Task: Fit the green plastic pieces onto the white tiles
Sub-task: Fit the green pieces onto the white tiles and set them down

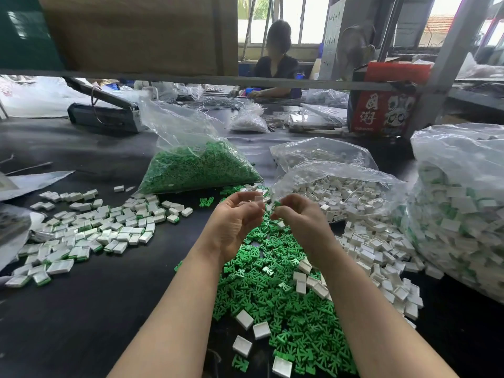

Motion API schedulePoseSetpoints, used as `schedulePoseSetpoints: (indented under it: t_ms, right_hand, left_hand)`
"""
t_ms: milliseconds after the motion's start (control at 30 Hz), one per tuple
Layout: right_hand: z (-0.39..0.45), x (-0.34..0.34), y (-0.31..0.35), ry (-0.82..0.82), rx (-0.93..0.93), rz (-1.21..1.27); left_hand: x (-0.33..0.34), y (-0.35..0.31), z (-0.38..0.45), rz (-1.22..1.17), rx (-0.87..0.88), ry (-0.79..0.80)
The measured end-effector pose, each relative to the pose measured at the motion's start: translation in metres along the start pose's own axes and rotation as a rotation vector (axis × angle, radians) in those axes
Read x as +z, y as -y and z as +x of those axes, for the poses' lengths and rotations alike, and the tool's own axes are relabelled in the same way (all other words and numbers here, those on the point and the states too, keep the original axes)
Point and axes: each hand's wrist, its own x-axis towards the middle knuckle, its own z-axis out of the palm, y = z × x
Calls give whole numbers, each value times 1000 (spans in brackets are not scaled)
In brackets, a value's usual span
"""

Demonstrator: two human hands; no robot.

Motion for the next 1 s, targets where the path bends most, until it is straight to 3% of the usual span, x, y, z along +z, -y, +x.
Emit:
schedulePoseSetpoints:
  t_ms: [233, 700, 867, 1000]
  right_hand:
    - [-2, -3, 3, 16, 29, 202]
    - [2, -1, 0, -36, -20, 195]
    - [2, -3, 2, -70, -24, 287]
    - [2, -3, -1, -84, -61, 226]
  left_hand:
    - [4, 1, -2, 153, 67, 35]
    - [4, 5, -1, 347, 132, 60]
    - [7, 5, -2, 88, 38, 0]
    - [7, 3, -1, -92, -29, -34]
